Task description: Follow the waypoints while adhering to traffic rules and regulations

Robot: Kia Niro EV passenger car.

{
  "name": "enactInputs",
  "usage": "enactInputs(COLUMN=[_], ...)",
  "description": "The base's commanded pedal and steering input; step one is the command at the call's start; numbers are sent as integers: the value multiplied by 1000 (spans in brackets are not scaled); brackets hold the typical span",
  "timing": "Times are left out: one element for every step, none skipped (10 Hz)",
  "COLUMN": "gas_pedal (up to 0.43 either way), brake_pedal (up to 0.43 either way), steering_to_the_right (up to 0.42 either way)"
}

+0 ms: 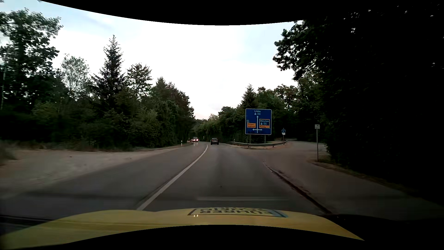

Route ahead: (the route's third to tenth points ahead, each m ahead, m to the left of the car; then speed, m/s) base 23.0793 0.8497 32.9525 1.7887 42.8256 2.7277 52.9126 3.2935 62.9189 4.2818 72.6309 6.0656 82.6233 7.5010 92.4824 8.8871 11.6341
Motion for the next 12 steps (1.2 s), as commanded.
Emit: enactInputs(gas_pedal=[118,130,130,130,130,130,130,130,130,130,118,118], brake_pedal=[0,0,0,0,0,0,0,0,0,0,0,0], steering_to_the_right=[-10,-9,-10,-10,-9,-9,-9,-10,-10,-9,-9,-6])
